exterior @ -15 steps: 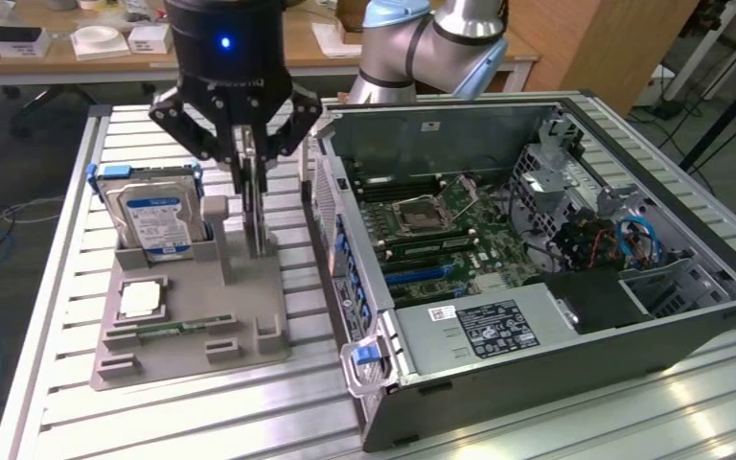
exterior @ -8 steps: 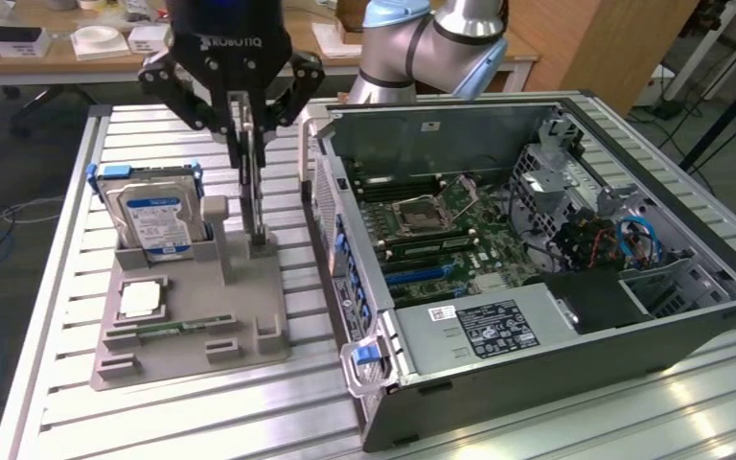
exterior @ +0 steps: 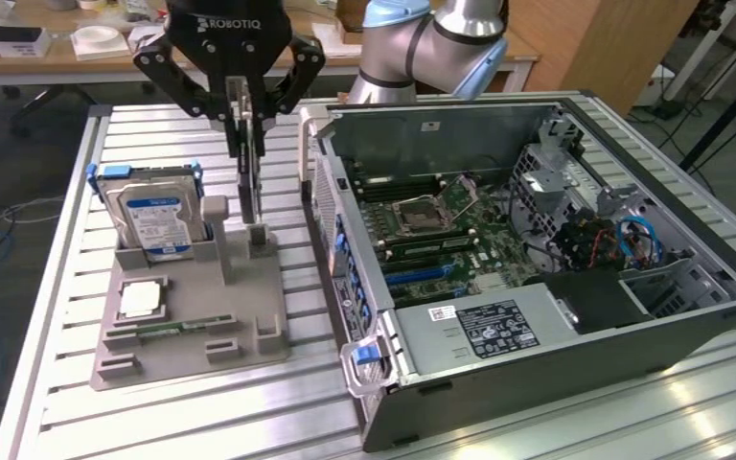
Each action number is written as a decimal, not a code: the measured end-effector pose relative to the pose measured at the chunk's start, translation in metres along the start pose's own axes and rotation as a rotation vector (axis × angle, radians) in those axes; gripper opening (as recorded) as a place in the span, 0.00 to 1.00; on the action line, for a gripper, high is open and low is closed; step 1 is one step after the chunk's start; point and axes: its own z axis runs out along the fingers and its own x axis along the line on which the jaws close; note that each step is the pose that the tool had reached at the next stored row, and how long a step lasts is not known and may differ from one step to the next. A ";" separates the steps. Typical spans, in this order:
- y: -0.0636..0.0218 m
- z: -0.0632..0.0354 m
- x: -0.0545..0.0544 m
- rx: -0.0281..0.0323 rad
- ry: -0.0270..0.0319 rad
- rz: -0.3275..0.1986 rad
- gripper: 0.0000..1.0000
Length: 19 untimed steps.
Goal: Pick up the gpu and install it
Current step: 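Pick up the gpu and move the gpu toward the slot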
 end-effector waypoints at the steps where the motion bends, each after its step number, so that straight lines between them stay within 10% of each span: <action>1: 0.0000 -0.0001 0.000 0.0001 0.0000 0.000 0.26; 19: 0.0024 0.0008 -0.032 0.0001 0.0001 0.000 0.26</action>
